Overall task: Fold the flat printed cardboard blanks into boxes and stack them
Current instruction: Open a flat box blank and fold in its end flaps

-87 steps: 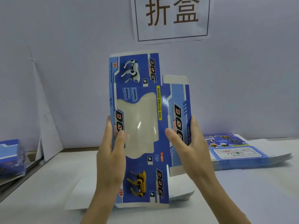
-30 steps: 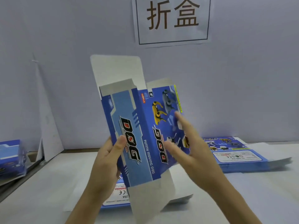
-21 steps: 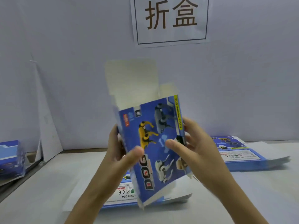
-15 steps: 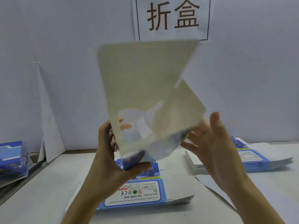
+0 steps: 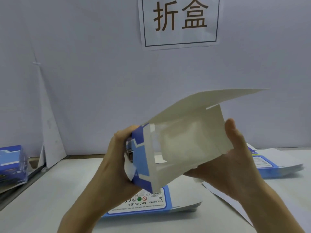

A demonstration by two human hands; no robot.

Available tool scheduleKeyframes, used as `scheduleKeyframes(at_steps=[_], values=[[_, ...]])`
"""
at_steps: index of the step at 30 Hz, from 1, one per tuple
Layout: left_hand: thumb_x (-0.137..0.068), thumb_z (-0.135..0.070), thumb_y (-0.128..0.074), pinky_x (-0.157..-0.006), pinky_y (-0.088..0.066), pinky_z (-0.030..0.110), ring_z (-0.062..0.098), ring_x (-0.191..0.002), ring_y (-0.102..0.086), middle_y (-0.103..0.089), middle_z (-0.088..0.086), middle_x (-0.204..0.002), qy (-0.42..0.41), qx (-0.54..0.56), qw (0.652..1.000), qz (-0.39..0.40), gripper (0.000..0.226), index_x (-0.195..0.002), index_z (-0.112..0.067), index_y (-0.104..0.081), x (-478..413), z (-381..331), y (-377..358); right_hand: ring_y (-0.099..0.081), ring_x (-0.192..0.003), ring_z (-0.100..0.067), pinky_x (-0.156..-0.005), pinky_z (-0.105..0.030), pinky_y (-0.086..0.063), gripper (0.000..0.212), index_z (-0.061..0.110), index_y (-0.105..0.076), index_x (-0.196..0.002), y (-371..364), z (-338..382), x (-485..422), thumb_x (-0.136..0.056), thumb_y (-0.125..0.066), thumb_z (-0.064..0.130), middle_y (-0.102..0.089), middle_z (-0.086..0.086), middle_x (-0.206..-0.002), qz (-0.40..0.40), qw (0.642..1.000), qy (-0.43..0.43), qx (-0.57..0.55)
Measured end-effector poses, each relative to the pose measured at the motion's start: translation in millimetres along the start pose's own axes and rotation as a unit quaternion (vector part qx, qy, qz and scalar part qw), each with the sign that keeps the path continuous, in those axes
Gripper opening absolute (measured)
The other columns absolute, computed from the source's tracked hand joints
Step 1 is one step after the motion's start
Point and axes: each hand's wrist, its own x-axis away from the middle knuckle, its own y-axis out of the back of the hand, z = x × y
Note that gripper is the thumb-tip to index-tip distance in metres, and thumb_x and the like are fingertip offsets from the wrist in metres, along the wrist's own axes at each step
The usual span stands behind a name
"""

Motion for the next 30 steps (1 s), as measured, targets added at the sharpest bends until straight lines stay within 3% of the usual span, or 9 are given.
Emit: scheduleKeyframes(at_steps=[4, 10, 15, 18, 21, 23, 26, 28, 30], values=[[-0.054, -0.020, -0.079, -0.077, -0.037, -0.005, -0.014, -0.102, -0.050, -0.046, -0.023, -0.117, 0.005, -0.009, 1.000, 0.005, 0.099, -0.126, -0.056, -0.022, 6.5, 5.5, -1.5, -0.054, -0.123, -0.035, -0.089, -0.055, -0.051, 0.078, 0.017, -0.065, -0.122, -0.6, 0.0, 0.7, -0.057, -0.084, 0.055, -0.060, -0.017, -0.130, 0.005, 0.991, -0.033, -0.132], [-0.052, -0.026, -0.080, -0.077, -0.042, 0.005, 0.016, -0.092, -0.055, -0.047, -0.010, -0.115, 0.003, -0.066, 0.998, -0.008, 0.088, -0.122, -0.042, -0.029, 2.3, 9.8, -0.3, -0.072, -0.081, -0.021, -0.057, -0.024, -0.055, 0.019, 0.011, -0.071, -0.096, -6.2, -14.0, -5.6, -0.091, -0.061, 0.026, -0.075, -0.006, -0.086, -0.224, 0.966, -0.032, 0.127], [-0.046, -0.015, -0.095, -0.079, -0.040, 0.001, 0.002, -0.097, -0.049, -0.047, -0.012, -0.114, 0.025, -0.071, 0.997, 0.001, 0.105, -0.121, -0.044, -0.028, 6.2, 19.0, 5.6, -0.071, -0.077, -0.016, -0.058, -0.016, -0.054, 0.037, 0.021, -0.076, -0.078, -14.5, -3.2, -2.4, -0.077, -0.055, 0.050, -0.074, 0.001, -0.080, -0.171, 0.962, -0.043, 0.209], [-0.050, -0.032, -0.091, -0.080, -0.044, 0.005, 0.010, -0.096, -0.053, -0.047, -0.013, -0.118, 0.038, -0.060, 0.997, 0.018, 0.104, -0.127, -0.047, -0.024, 6.7, 18.1, 3.8, -0.056, -0.052, -0.014, -0.044, -0.007, -0.039, 0.043, 0.005, -0.058, -0.062, -11.9, 1.0, 0.0, -0.092, -0.054, 0.035, -0.055, -0.005, -0.058, -0.211, 0.909, -0.027, 0.360], [-0.052, -0.052, -0.086, -0.087, -0.046, 0.012, 0.009, -0.116, -0.049, -0.040, -0.018, -0.129, 0.122, -0.022, 0.992, 0.027, 0.104, -0.132, -0.058, -0.019, 7.3, 16.9, -2.8, -0.061, -0.047, -0.018, -0.044, -0.022, -0.050, 0.048, -0.005, -0.050, -0.066, -7.9, 3.0, 1.8, -0.098, -0.045, 0.029, -0.047, -0.007, -0.057, -0.230, 0.875, -0.055, 0.422], [-0.053, -0.056, -0.074, -0.083, -0.041, 0.003, -0.013, -0.121, -0.036, -0.030, -0.027, -0.132, 0.184, -0.009, 0.982, 0.036, 0.099, -0.134, -0.056, -0.016, 7.7, 16.4, -8.3, -0.062, -0.042, -0.020, -0.044, -0.030, -0.053, 0.048, -0.009, -0.056, -0.072, -6.6, 4.4, 3.7, -0.099, -0.041, 0.027, -0.060, -0.006, -0.050, -0.220, 0.869, -0.110, 0.430], [-0.062, -0.045, -0.080, -0.063, -0.038, -0.006, -0.037, -0.096, -0.037, -0.032, -0.044, -0.120, 0.293, 0.127, 0.945, 0.074, 0.098, -0.132, -0.060, -0.013, 8.2, 12.2, -8.5, -0.054, -0.034, -0.017, -0.037, -0.020, -0.040, 0.043, -0.001, -0.056, -0.070, -6.4, 5.8, 4.4, -0.100, -0.036, 0.023, -0.063, -0.009, -0.047, -0.232, 0.852, -0.134, 0.450], [-0.062, -0.024, -0.085, -0.070, -0.049, 0.008, -0.021, -0.103, -0.053, -0.044, -0.031, -0.133, 0.323, 0.292, 0.894, 0.109, 0.098, -0.132, -0.058, -0.025, 2.5, 4.7, -1.6, -0.047, -0.030, -0.014, -0.034, -0.017, -0.034, 0.040, 0.006, -0.050, -0.067, -6.1, 6.5, 4.3, -0.100, -0.034, 0.023, -0.062, -0.006, -0.044, -0.254, 0.830, -0.123, 0.481], [-0.037, -0.023, -0.084, -0.086, -0.048, 0.029, 0.005, -0.121, -0.054, -0.047, -0.010, -0.143, 0.333, 0.408, 0.844, 0.102, 0.114, -0.136, -0.043, -0.031, -10.2, -2.4, 3.3, -0.045, -0.029, -0.012, -0.032, -0.015, -0.031, 0.039, 0.008, -0.048, -0.066, -7.5, 7.1, 3.9, -0.100, -0.034, 0.023, -0.061, -0.004, -0.043, -0.259, 0.820, -0.129, 0.495]])
